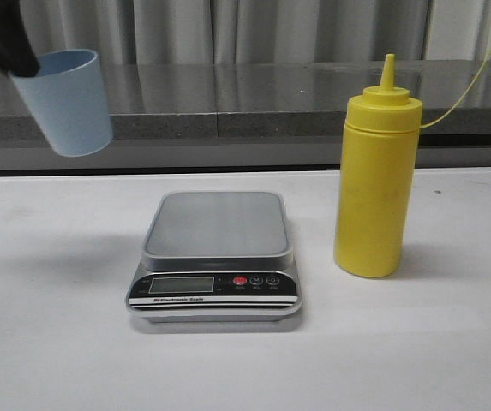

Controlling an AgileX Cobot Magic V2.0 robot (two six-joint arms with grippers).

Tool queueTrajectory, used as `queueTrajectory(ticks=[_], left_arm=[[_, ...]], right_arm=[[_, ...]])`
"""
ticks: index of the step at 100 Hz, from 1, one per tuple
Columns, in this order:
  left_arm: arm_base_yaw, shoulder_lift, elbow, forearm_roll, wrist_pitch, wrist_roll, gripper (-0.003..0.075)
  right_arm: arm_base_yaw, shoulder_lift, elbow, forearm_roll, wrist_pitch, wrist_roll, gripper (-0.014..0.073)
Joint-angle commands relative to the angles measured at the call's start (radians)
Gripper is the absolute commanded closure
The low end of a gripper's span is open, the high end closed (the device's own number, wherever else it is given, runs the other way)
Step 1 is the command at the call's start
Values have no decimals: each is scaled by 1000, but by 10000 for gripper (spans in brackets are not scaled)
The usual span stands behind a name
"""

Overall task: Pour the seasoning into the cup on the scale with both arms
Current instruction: 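Lift the cup and lower it onto the scale with the left gripper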

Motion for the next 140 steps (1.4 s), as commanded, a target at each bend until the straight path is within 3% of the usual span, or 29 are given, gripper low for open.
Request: queueTrajectory(ticks=[1,51,140], left_arm=[[-56,-42,-67,-26,-28,-1,740],[-266,203,-274,-33,45,-6,740],[-270,335,-322,-23,127,-7,739]], right_arm=[[-5,-20,-18,-3,-86,-7,662],[-5,-20,-18,-3,-86,-7,662],[-5,-20,-18,-3,-86,-7,662]])
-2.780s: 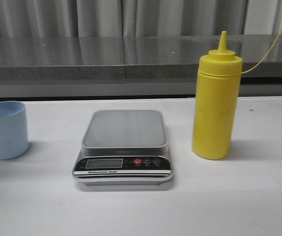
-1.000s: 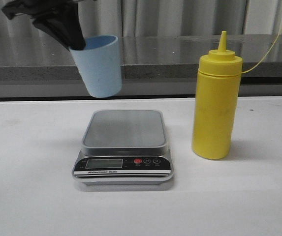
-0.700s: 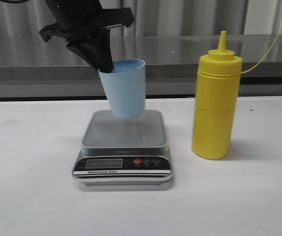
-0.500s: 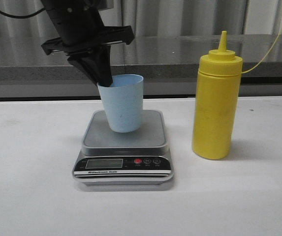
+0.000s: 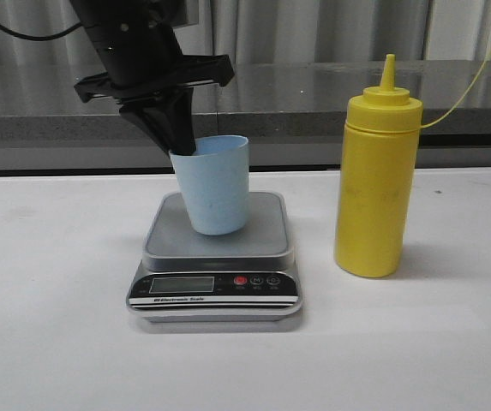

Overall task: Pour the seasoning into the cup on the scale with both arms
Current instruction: 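Lift the cup and lower it onto the scale with the left gripper, then open the left gripper and raise it away from the cup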

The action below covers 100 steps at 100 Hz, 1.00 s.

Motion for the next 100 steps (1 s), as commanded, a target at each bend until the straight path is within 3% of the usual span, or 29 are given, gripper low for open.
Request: queueTrajectory(ticks=[1,13,20,46,58,84,100], left_arm=[[-6,-44,-26,-14,-6,-7,739],[-6,-44,-26,-16,-3,-7,732],[-6,-44,-26,-16,-3,-7,691],[-6,-47,-26,-20,9,-7,322],[-6,-60,-28,-20,5,-7,211],[-4,-128,-68,-20,-1,-7,203],[0,-211,-64,58,-38,-7,204]], right_arm=[[-5,-20,-18,-3,-86,-7,662],[-5,-20,-18,-3,-86,-7,662],[-5,-20,-18,-3,-86,-7,662],[-5,-20,-18,-3,-86,-7,662],[-5,-20,-18,-3,-86,-7,662],[-5,-20,-18,-3,-86,-7,662],[-5,-20,-18,-3,-86,-7,662]])
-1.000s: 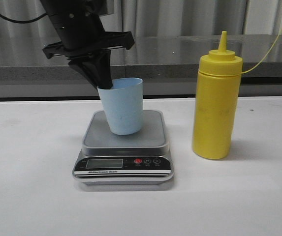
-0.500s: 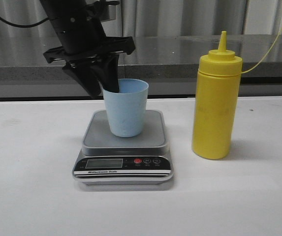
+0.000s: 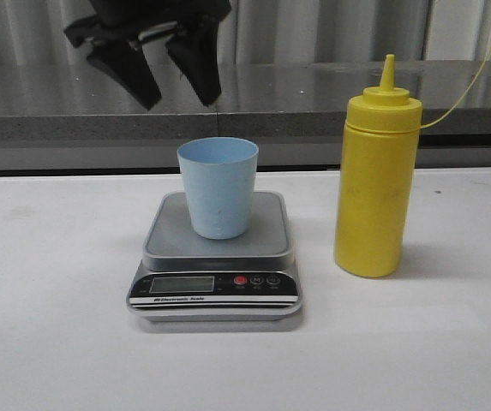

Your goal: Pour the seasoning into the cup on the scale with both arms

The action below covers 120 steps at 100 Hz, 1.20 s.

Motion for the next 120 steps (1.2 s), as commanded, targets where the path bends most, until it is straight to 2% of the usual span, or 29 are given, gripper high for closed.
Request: queueTrajectory(ticks=[1,18,39,60,80,102,120], left_arm=[[0,-108,-32,35,-56,-7,204],[10,-207,-1,116,-99,-28,204],[65,-372,165,116,-281,-55,204],[145,-576,431,116,-439,-55,204],[227,-811,748,117,-663,-55,204],[267,-1092,1074,121,-870,-55,204],[267,-1302,1270,126,-928,-55,204]], right_arm=[[-5,-20,-18,-3,-86,-7,662],[-5,-20,-18,-3,-86,-7,662],[-5,-20,-18,-3,-86,-7,662],[-5,-20,-18,-3,-86,-7,662],[-5,-20,-18,-3,-86,-7,662],[-5,-20,-18,-3,-86,-7,662],[-5,-20,-18,-3,-86,-7,662]])
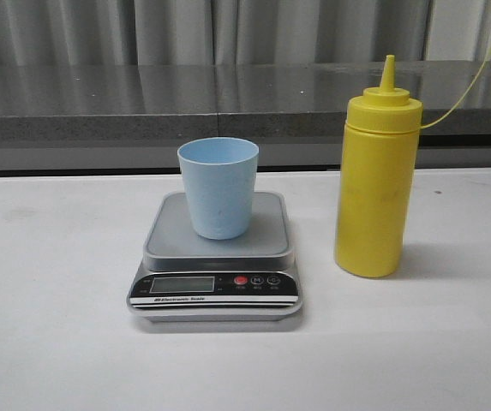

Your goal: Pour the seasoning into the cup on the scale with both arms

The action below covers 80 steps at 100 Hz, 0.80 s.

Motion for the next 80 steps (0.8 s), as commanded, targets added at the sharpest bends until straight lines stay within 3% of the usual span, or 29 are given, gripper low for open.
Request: queueTrajectory(ticks=[1,22,47,59,80], left_arm=[[6,-95,47,2,-111,-12,204],[6,-237,131,6,-97,-12,204],[6,-254,132,15,-97,-12,232],[6,-254,132,15,-97,-12,335],[6,-254,132,15,-97,-12,631]], right_arm=[[-5,-20,-18,-3,-86,-7,662],[-5,-20,-18,-3,-86,-7,662],[-5,-20,-18,-3,-86,-7,662],[-5,-20,-18,-3,-86,-7,662],[-5,-20,-18,-3,-86,-7,662]])
